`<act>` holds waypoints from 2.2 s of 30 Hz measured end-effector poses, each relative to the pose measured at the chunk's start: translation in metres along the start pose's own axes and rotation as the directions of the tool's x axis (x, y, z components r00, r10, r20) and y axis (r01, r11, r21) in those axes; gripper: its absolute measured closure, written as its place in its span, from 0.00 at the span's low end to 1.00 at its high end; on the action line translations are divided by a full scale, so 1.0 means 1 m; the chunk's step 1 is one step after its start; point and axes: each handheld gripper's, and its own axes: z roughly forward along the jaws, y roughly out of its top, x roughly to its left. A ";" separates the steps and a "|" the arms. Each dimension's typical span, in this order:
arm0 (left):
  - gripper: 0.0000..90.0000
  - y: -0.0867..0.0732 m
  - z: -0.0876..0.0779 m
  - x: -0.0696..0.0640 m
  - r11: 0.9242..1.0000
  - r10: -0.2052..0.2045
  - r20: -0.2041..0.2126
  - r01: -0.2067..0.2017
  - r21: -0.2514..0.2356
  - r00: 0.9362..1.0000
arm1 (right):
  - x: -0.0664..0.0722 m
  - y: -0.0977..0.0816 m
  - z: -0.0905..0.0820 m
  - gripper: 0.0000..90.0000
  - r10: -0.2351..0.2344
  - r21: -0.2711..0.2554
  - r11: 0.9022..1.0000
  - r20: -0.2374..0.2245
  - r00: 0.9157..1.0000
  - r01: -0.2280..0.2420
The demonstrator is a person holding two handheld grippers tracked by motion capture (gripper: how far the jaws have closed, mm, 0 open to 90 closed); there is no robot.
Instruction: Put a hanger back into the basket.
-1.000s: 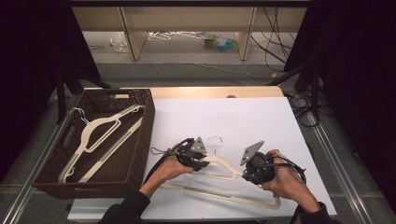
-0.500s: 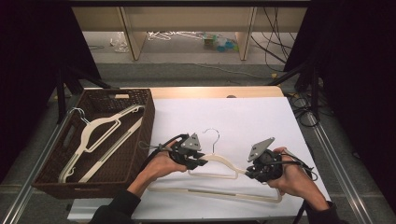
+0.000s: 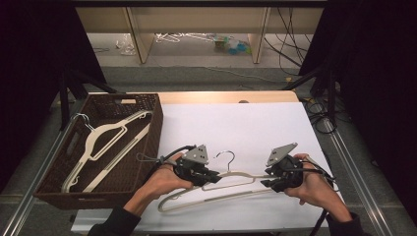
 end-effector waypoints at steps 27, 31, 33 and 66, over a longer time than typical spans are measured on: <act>0.95 0.028 -0.063 0.024 0.970 -0.195 -0.099 0.177 -0.166 0.976 | -0.004 -0.018 -0.017 0.33 0.237 -0.367 0.907 0.044 0.970 -0.205; 0.95 0.040 -0.083 0.030 0.954 -0.228 -0.104 0.201 -0.221 0.968 | -0.002 -0.019 -0.015 0.33 0.242 -0.387 0.899 0.050 0.969 -0.205; 0.95 0.045 -0.092 0.031 0.948 -0.234 -0.105 0.203 -0.243 0.967 | -0.001 -0.020 -0.014 0.33 0.235 -0.391 0.898 0.034 0.971 -0.203; 0.95 -0.023 -0.273 0.078 0.893 -0.393 -0.442 0.219 -0.394 0.807 | 0.007 -0.029 0.001 0.33 0.234 -0.373 0.903 0.009 0.972 -0.214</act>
